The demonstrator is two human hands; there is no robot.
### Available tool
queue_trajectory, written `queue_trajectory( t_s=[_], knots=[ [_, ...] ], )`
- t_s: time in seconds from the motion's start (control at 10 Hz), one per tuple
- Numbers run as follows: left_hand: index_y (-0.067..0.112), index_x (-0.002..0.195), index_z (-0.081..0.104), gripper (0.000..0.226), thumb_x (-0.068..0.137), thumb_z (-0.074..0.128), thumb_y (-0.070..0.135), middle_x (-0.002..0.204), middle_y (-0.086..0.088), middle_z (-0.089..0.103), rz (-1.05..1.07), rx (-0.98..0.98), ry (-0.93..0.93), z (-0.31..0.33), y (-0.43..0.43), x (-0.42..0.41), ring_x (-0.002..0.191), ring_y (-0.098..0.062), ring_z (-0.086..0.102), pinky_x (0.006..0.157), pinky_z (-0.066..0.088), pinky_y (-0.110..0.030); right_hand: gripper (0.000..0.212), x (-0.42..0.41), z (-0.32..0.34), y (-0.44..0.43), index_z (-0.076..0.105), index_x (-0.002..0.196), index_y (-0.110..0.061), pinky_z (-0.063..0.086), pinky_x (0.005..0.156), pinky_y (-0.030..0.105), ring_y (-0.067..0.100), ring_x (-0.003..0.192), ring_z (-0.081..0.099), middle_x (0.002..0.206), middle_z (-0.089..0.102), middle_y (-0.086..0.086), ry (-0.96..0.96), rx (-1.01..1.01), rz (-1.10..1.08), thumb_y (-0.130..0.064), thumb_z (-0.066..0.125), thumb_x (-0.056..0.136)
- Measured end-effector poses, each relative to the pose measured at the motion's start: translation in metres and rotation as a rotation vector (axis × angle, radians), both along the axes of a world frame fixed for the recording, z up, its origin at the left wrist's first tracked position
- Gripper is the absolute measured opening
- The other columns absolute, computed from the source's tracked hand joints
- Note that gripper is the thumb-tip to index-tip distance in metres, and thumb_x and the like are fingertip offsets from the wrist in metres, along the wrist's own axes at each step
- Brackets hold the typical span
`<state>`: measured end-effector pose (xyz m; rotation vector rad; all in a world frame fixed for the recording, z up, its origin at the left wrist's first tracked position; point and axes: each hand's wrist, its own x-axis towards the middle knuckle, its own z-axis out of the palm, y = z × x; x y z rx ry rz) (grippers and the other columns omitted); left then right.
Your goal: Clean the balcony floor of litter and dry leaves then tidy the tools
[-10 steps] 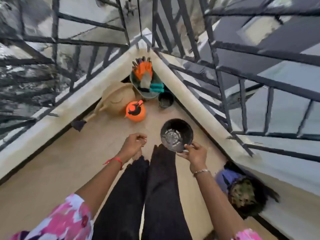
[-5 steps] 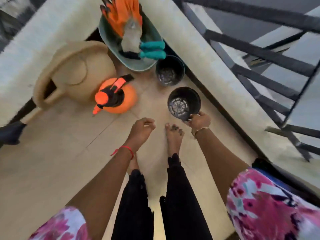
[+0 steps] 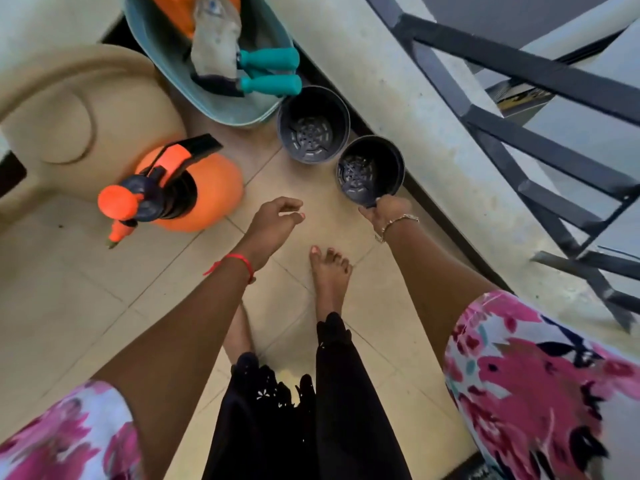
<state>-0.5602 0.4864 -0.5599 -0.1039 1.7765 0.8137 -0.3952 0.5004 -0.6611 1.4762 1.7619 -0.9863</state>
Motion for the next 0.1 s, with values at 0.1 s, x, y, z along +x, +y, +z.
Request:
queue_trajectory(
  t_s=[0.1],
  knots=[
    [0.012,0.118,0.059,0.027,0.091,0.056,0.010,0.126,-0.003,0.057,0.016,-0.005,0.021,0.0075,0.0021,0.0007,0.114,-0.016,0.051,0.092,0.038,-0.028,0.060,-0.0124,0.0157,-0.0012,0.042,0.129,-0.012,0.017,0.109,0.043,0.034,0.127,0.035,0.133,0.045,0.014,-0.018,0.082,0.067,-0.057,0.025,0.094]
  ],
)
